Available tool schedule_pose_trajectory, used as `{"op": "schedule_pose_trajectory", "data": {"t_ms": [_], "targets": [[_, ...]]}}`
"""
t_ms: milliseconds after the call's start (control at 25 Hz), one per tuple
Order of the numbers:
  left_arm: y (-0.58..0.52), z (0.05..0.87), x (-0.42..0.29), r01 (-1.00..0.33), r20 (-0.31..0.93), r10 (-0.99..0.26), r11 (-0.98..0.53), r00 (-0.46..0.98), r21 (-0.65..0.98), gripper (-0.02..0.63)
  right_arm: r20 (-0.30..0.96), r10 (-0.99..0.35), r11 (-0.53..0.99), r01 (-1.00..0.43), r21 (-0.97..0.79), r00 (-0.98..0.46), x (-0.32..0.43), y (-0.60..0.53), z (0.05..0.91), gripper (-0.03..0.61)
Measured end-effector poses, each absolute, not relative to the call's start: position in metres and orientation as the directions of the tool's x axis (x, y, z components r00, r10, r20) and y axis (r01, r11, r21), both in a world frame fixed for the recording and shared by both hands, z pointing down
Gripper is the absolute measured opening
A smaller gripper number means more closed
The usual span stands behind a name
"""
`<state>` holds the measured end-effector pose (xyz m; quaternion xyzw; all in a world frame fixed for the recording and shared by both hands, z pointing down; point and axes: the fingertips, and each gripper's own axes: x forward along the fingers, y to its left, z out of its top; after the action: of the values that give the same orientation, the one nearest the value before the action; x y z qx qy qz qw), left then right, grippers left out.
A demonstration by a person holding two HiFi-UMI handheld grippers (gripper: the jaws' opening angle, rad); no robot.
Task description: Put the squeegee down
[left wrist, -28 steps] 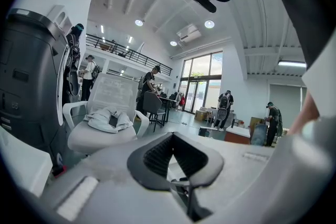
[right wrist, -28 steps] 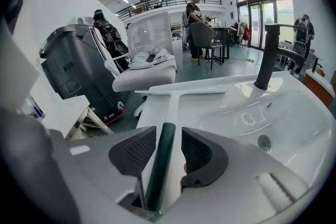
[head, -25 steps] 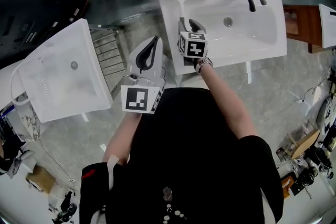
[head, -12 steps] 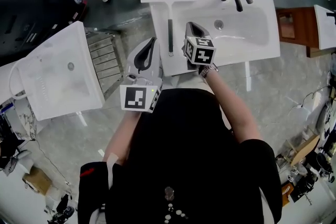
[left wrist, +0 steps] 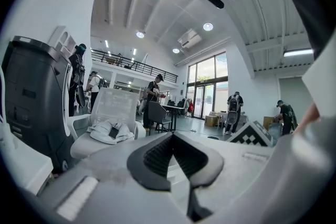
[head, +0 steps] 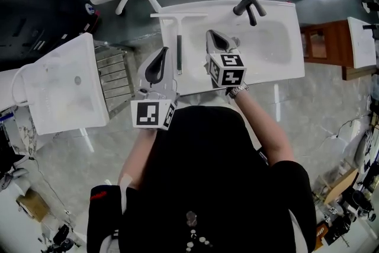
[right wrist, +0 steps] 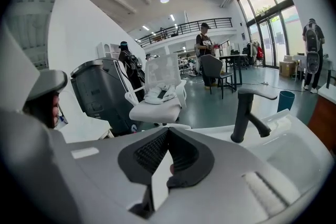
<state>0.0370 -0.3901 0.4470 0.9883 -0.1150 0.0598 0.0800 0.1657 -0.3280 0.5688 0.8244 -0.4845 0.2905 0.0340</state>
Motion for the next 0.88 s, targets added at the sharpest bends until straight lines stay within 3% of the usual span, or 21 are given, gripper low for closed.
{"op": "schedule_pose_trajectory", "data": {"t_ms": [880], "targets": [[-0.361,0.369,0.076,-0.340,-0.020,-0.344,-0.934,0.939,0.109,0.002,0.041,-0.972,-0.235,-0.931,-0.281,0.233,0.193,-0.281,0.346,0.002]]}}
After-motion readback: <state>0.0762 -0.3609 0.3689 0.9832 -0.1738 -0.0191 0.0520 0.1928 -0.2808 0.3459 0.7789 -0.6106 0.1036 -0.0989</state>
